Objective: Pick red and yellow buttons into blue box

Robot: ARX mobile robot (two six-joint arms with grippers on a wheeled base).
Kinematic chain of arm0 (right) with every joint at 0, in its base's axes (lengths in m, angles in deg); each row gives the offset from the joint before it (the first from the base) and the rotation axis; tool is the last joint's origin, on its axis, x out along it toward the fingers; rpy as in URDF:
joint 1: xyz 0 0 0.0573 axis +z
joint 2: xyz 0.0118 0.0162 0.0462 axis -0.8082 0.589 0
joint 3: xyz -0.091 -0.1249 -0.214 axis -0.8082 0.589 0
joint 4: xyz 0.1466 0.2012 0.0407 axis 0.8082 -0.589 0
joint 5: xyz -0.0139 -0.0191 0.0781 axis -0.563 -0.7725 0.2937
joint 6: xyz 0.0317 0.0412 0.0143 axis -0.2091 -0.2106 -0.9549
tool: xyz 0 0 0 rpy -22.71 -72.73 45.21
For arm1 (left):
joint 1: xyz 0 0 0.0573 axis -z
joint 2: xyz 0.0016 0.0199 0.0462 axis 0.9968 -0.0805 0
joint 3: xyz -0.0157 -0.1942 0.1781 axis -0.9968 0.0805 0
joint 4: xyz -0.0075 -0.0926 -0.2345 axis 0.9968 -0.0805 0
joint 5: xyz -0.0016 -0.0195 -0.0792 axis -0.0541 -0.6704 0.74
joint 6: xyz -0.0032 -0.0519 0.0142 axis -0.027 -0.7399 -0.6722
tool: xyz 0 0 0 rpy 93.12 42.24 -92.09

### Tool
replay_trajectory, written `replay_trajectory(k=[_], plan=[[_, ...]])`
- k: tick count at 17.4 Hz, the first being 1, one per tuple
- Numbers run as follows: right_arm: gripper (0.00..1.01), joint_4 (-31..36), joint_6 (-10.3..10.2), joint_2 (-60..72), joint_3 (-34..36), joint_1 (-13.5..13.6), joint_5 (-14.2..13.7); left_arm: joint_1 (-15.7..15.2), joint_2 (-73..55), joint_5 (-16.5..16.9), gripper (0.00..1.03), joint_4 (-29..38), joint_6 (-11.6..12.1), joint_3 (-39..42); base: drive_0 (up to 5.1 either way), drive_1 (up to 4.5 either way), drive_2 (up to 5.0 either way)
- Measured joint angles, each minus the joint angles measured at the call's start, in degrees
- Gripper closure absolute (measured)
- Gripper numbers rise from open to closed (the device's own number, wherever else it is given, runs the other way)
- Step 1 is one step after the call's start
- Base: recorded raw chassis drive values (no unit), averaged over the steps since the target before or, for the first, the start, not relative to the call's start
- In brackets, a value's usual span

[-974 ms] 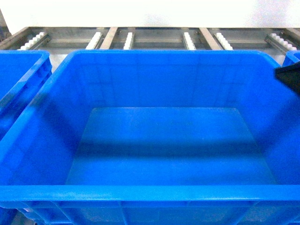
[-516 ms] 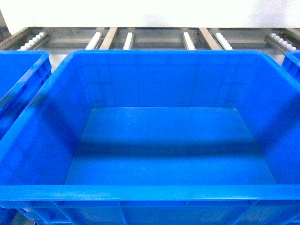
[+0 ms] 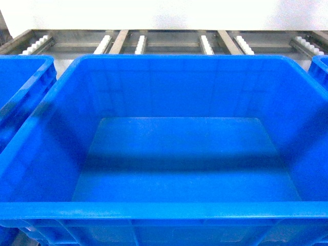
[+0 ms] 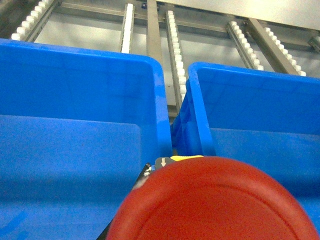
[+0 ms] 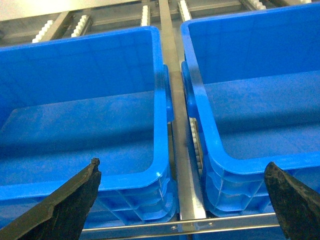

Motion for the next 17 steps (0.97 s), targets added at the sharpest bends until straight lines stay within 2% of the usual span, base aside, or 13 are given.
replay_trajectory(k=[2, 5, 8, 9, 10, 12, 13, 14, 15, 17], plan=[[0.03, 0.13, 0.00, 0.00, 0.00, 0.00, 0.02, 0.00, -0.02, 0.00, 0.78, 0.11, 0.00, 0.00, 0.0, 0.00, 0.0], [0.03, 0.17, -0.02, -0.02, -0.02, 0.00, 0.02, 2.54, -6.25, 1.01, 0.78, 5.46, 0.72, -2.36, 0.0, 0.00, 0.0], [0.03, 0.15, 0.00, 0.00, -0.02, 0.00, 0.02, 8.79, -12.85, 1.14, 0.78, 8.22, 5.33, -5.01, 0.0, 0.00, 0.0], [0.03, 0.17, 0.00, 0.00, 0.00, 0.00, 0.00, 13.38, -16.04, 1.92, 0.78, 8.57, 8.09, -6.88, 0.0, 0.00, 0.0], [0.03, 0.15, -0.02, 0.00, -0.02, 0.00, 0.02, 19.15, -20.44, 3.34, 0.78, 9.55, 12.41, -9.40, 0.0, 0.00, 0.0], [0.03, 0.15, 0.00, 0.00, -0.02, 0.00, 0.02, 24.94, -26.38, 4.98, 0.78, 7.41, 17.16, -13.33, 0.0, 0.00, 0.0], [0.03, 0.15, 0.00, 0.00, 0.00, 0.00, 0.02, 26.73, -29.64, 4.44, 0.78, 5.90, 18.05, -15.67, 0.0, 0.00, 0.0], [0.03, 0.15, 0.00, 0.00, -0.02, 0.00, 0.02, 27.06, -33.03, 4.50, 0.78, 3.87, 18.08, -18.53, 0.0, 0.00, 0.0], [0.03, 0.15, 0.00, 0.00, -0.02, 0.00, 0.00, 26.69, -37.59, 2.16, 0.78, 1.42, 16.87, -22.71, 0.0, 0.00, 0.0], [0.03, 0.15, 0.00, 0.00, -0.02, 0.00, 0.02, 26.38, -45.44, 1.11, 0.78, -1.77, 13.90, -30.12, 0.0, 0.00, 0.0]])
